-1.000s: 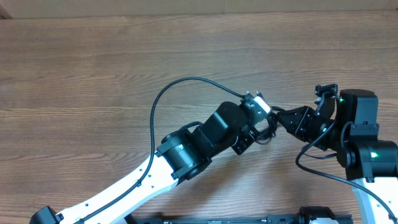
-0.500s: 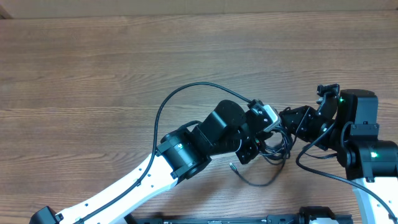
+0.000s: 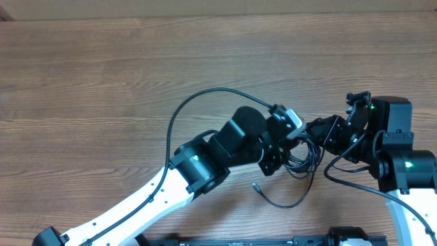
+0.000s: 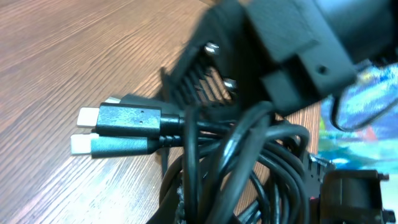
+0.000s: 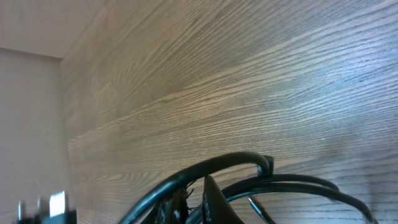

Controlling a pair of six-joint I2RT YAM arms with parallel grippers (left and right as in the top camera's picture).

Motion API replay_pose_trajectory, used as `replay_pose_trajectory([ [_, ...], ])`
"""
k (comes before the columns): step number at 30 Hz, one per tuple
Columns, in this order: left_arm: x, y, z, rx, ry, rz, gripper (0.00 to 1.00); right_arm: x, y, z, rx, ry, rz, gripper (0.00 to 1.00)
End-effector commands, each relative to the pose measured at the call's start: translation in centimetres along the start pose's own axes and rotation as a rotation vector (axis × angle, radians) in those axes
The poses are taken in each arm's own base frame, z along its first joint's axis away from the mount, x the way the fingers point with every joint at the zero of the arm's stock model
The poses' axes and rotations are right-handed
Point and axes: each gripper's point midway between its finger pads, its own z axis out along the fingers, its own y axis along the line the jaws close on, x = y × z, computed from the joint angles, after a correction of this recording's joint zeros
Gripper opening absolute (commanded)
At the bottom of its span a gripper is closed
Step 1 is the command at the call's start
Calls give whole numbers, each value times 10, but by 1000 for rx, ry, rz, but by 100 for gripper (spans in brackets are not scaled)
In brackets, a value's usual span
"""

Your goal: Untangle cables

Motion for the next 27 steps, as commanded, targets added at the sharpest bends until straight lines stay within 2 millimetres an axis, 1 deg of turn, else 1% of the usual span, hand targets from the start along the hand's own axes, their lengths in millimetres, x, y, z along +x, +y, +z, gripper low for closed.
replay_pose_trajectory([
  [1, -23, 24, -14, -44, -76, -162, 4, 1, 3, -1, -2, 7, -14, 9],
  [3, -25, 38, -20, -47, -85, -233, 4, 1, 3, -2, -2, 6, -15, 9],
  [5, -25, 38, -23, -9, -82, -225, 4, 1, 4, -2, -4, 4, -16, 9],
  [9, -20, 29, -27, 76, -54, -86, 4, 2, 5, -5, -10, -6, -22, 9],
  [12, -13, 23, -28, 125, -27, -22, 4, 2, 7, -8, -17, -16, -28, 9],
  [17, -7, 2, -32, 248, -19, 91, 4, 3, 15, -15, -51, -34, -48, 9],
  [23, -7, -20, -40, 387, -64, 305, 4, 5, 23, -25, -85, -64, -73, 9],
  [25, -8, -20, -42, 397, -79, 349, 4, 6, 25, -29, -92, -75, -81, 9],
  [27, -10, -12, -43, 373, -84, 349, 4, 6, 27, -32, -99, -87, -89, 9],
])
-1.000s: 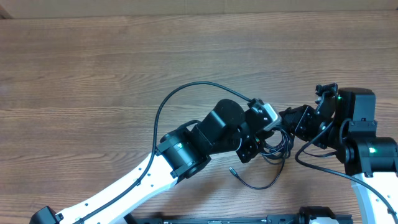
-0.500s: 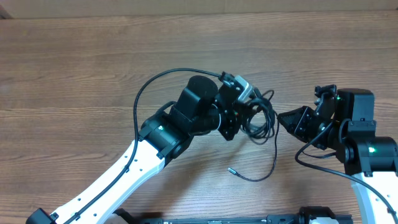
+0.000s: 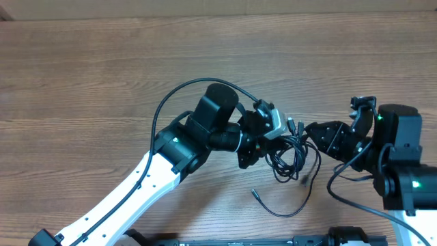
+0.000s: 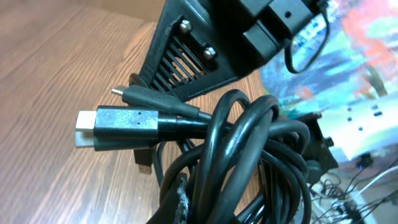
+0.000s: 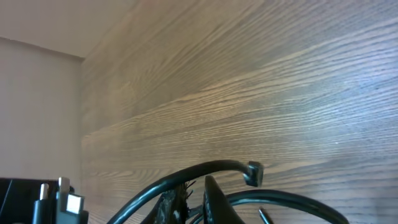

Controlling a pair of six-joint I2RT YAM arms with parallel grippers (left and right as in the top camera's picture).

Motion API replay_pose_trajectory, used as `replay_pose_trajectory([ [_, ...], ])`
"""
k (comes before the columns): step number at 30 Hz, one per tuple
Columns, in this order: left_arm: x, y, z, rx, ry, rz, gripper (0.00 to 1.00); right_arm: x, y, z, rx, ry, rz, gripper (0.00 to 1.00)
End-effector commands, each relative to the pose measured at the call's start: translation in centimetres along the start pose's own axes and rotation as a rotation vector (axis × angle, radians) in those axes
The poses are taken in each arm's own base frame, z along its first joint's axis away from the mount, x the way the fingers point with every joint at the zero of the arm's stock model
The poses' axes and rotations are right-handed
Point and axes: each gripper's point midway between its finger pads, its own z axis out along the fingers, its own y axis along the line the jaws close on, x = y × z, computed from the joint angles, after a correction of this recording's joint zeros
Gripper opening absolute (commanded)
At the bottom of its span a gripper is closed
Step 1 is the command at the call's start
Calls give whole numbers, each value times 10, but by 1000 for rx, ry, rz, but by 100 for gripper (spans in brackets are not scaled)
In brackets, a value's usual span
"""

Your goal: Untangle cables

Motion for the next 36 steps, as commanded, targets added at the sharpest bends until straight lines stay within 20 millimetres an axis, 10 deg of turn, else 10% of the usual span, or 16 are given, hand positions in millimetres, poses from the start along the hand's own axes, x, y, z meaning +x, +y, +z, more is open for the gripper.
replay_pose_trajectory([
  [1, -15, -5, -12, 37, -53, 132, 4, -2, 12, -9, -36, -33, -42, 9],
  [19, -12, 58, -33, -247, -49, -63, 4, 6, 46, -18, -219, -1, -149, 9],
  [28, -9, 75, -38, -349, -65, -255, 4, 26, 81, -31, -448, 49, -435, 67],
  [36, -25, 49, -32, -181, -118, -249, 4, 25, 77, -30, -427, 41, -457, 77],
])
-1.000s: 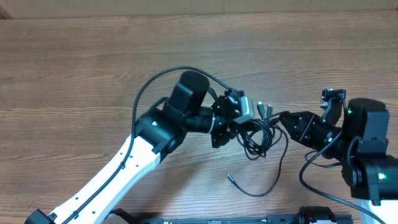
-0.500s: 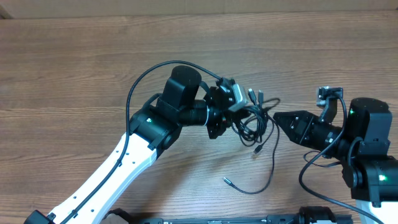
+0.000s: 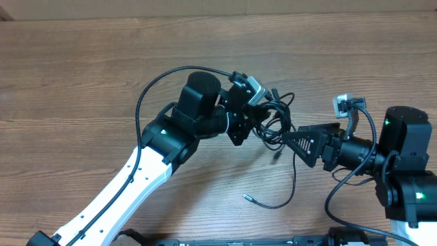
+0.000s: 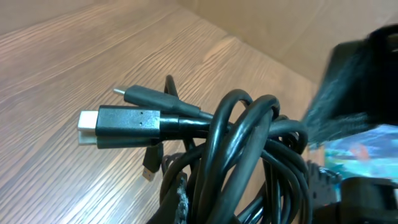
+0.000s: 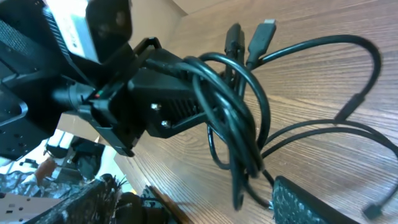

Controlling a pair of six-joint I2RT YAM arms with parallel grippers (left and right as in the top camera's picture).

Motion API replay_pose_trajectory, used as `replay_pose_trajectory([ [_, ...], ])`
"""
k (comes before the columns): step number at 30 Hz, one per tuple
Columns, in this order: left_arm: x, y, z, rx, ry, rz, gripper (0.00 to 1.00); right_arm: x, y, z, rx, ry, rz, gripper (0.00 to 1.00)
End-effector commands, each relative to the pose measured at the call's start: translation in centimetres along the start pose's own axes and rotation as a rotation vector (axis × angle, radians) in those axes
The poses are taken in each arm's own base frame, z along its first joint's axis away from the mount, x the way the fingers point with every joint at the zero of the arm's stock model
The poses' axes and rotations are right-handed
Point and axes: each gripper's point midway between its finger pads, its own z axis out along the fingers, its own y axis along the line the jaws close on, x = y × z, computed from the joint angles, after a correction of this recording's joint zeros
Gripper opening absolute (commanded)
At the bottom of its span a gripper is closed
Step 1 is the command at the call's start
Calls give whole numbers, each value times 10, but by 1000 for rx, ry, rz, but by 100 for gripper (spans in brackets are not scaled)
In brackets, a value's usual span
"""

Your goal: Untangle cables

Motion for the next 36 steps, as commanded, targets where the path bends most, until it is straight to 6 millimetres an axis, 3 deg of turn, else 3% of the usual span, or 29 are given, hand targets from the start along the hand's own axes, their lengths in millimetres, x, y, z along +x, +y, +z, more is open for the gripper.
replay_pose_trajectory([
  [1, -17, -28, -8, 141, -45, 7, 4, 0, 6, -3, -9, -4, -65, 77],
  [4, -21, -39, -10, 205, -60, 28, 4, 0, 6, -3, -5, -4, -64, 77],
  [6, -22, -41, -11, 214, -63, 31, 4, 0, 6, -3, -5, -4, -64, 71],
  [11, -22, -44, -10, 228, -61, 23, 4, 0, 6, -3, -6, -3, -63, 29],
  [14, -22, -44, -10, 228, -60, 15, 4, 0, 6, -3, -6, -3, -63, 18],
  [18, -21, -48, -9, 236, -55, 3, 4, 0, 6, -3, -6, -3, -63, 19],
  [24, -21, -62, -5, 269, -54, 26, 4, 0, 6, -3, -6, -3, -63, 36],
  [29, -22, -64, -5, 273, -60, 33, 4, 0, 6, -3, -6, -2, -61, 37],
  [30, -22, -64, -4, 274, -59, 33, 4, 1, 6, -3, -5, -1, -59, 36],
  [31, -22, -65, -4, 275, -59, 33, 4, 1, 5, -3, -5, 1, -57, 28],
  [33, -22, -64, -4, 272, -59, 34, 4, 1, 5, -3, -5, 1, -57, 6],
  [36, -23, -56, -2, 222, -63, 29, 5, 1, 5, -3, -5, 1, -57, 4],
])
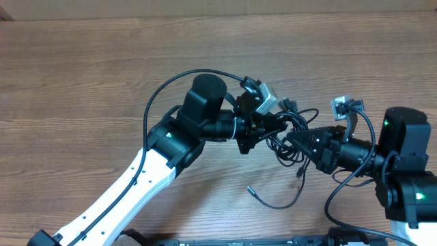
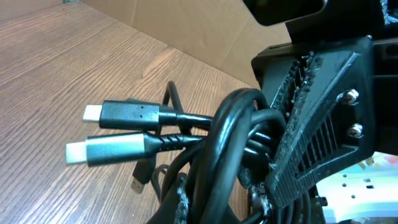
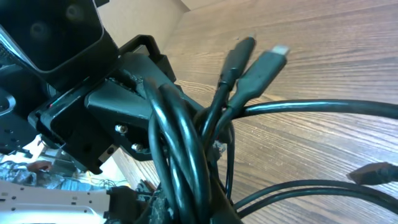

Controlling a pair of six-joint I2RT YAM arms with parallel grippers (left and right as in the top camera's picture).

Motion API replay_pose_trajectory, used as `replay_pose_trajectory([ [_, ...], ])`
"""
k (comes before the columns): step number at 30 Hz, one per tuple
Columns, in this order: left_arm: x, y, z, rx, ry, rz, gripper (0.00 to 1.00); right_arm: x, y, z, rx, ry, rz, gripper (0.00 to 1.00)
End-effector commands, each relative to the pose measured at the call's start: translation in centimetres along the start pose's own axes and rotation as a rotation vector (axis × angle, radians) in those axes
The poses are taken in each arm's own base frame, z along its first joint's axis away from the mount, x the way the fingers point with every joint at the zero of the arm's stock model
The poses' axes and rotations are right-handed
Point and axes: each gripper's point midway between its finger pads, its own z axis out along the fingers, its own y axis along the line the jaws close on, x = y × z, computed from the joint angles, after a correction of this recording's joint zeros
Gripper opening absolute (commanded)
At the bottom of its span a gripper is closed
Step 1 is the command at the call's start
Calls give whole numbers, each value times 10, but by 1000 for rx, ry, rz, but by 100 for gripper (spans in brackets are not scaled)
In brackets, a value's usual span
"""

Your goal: Untangle cables

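A tangled bundle of black cables (image 1: 290, 130) hangs between both grippers at the table's middle right. My left gripper (image 1: 265, 127) is shut on the bundle (image 2: 230, 155), and two plugs (image 2: 124, 113) stick out to the left past its fingers. My right gripper (image 1: 302, 141) meets it from the right and is shut on the same bundle (image 3: 186, 143). In the right wrist view two plugs (image 3: 264, 62) point up and the left gripper's fingers (image 3: 118, 106) sit just behind. One thin cable end (image 1: 252, 190) trails down onto the table.
The wooden table (image 1: 82, 82) stretches to the left and back. The left arm (image 1: 171, 143) crosses from the front left. The right arm's body (image 1: 403, 143) stands at the right edge, with its own wiring looping below it.
The right gripper, open and apart from the bundle then, is now shut on it. The left gripper with the bundle has shifted right and toward the front. A second plug shows beside the first.
Both grippers were close together at the bundle near the front right. The left gripper then held it farther left and back, the right beside it. Later the right stood open and apart while the left held the bundle. Now both grip it again.
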Motion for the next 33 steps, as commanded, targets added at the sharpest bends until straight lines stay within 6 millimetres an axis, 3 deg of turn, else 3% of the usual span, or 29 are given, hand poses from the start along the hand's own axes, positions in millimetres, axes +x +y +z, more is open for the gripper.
replay_pose_trajectory([
  [1, -11, -2, -3, -26, -26, 16, 8, -3, 4, -3, 1, -10, -17, 4],
  [3, -11, 6, -4, -73, -26, 9, 20, -2, 4, -3, 1, -10, -16, 4],
  [4, -10, 10, -4, -99, -24, 4, 47, -2, 4, -3, 1, -9, -16, 4],
  [6, -7, 19, -5, -150, -17, -9, 91, -2, 4, -3, 2, -9, -16, 4],
  [7, -5, 23, -6, -173, -11, -16, 100, -2, 4, -3, 2, -9, -16, 4],
  [15, 16, 41, -10, -276, 57, -89, 100, -2, -14, -4, 106, -18, 17, 4],
  [22, 23, 43, -12, -291, 77, -134, 100, -6, -37, -8, 237, -62, 175, 4],
  [33, 26, 33, -9, -235, 93, -145, 100, -9, -38, -8, 240, -80, 234, 4],
])
